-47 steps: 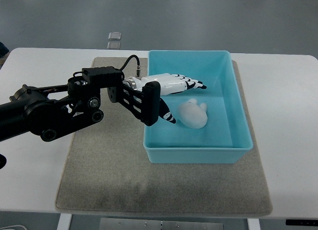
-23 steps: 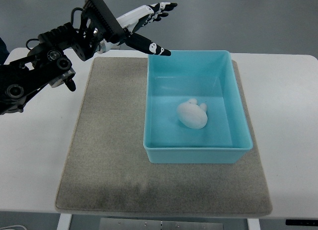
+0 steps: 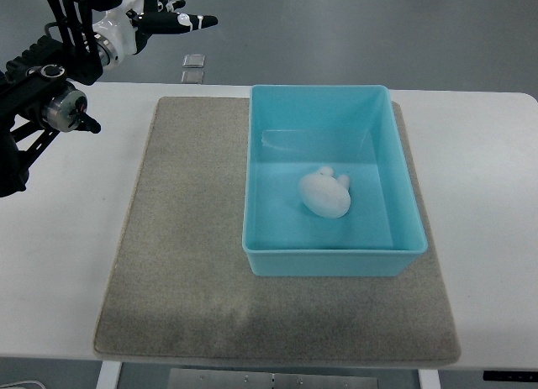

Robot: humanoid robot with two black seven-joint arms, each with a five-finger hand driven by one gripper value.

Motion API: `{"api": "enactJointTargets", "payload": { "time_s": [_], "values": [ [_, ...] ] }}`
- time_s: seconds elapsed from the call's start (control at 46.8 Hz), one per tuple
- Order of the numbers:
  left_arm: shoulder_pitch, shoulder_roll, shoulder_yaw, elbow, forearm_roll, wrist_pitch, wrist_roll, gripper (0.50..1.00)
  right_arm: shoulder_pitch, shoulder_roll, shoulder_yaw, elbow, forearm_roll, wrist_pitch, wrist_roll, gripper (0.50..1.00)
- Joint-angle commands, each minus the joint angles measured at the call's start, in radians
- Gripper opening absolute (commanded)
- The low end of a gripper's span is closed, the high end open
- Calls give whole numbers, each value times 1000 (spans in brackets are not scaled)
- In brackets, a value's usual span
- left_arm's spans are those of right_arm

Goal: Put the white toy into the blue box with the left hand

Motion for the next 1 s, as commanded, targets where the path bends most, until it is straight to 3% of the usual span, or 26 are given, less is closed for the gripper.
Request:
{"api": "enactJointTargets", "payload": {
  "time_s": [0.0, 0.15, 0.385, 0.492, 0.663, 0.983],
  "values": [
    [0, 0, -6, 45, -147, -8, -8, 994, 0, 0, 1, 0, 0, 0, 1, 936],
    [12, 2, -9, 124, -377, -11, -9, 996, 0, 0, 1, 0, 0, 0, 1, 936],
    [29, -9, -34, 272, -486, -12, -11, 994, 0, 0, 1, 0, 0, 0, 1, 936],
    [81, -11, -87, 271, -524, -39, -11, 994, 0, 0, 1, 0, 0, 0, 1, 936],
    [132, -37, -107, 271, -529, -143, -11, 994, 0, 0, 1, 0, 0, 0, 1, 936],
    [196, -72, -106, 234, -526, -174, -9, 994, 0, 0, 1, 0, 0, 0, 1, 936]
  ]
}}
